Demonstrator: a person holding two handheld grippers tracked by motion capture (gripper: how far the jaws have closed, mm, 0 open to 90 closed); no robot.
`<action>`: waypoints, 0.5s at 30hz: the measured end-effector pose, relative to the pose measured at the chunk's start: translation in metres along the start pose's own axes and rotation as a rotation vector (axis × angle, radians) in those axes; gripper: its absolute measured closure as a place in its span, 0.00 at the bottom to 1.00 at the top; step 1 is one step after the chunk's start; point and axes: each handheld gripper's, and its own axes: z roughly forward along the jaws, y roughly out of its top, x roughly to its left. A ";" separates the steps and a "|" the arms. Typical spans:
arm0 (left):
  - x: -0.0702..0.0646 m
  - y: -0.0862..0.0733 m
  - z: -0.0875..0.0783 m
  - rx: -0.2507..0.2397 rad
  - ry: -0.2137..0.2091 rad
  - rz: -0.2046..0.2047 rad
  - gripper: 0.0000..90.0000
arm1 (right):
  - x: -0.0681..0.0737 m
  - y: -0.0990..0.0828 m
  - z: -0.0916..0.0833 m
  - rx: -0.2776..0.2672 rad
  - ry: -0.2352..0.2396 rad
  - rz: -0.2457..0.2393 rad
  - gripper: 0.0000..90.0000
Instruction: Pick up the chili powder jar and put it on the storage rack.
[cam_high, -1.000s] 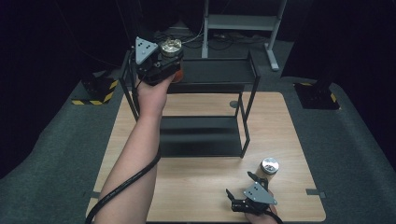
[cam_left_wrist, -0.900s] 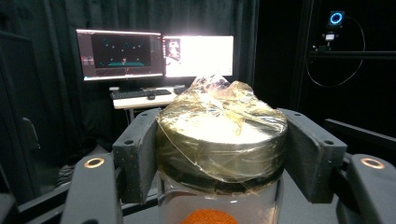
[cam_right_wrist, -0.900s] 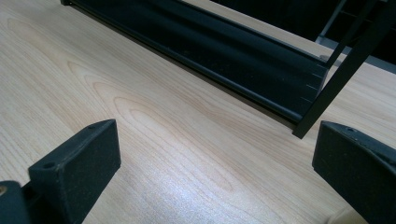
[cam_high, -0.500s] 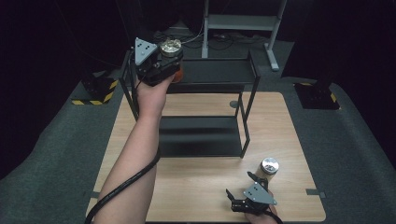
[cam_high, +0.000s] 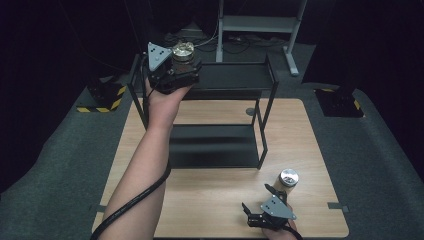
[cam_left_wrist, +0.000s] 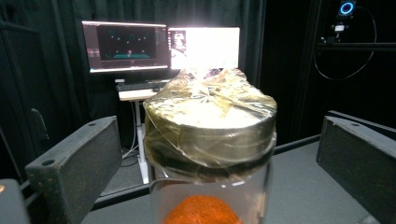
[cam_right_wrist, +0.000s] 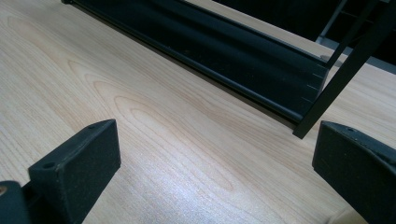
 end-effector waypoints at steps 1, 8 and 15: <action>0.000 0.000 -0.002 -0.001 -0.001 -0.001 0.00 | 0.000 0.000 0.000 -0.001 0.000 0.001 0.00; -0.006 -0.002 -0.015 -0.007 0.002 0.013 0.00 | 0.000 0.000 0.000 0.000 0.001 -0.004 0.00; -0.017 -0.005 -0.032 -0.013 0.028 0.020 0.00 | 0.000 0.001 0.000 0.003 0.003 -0.005 0.00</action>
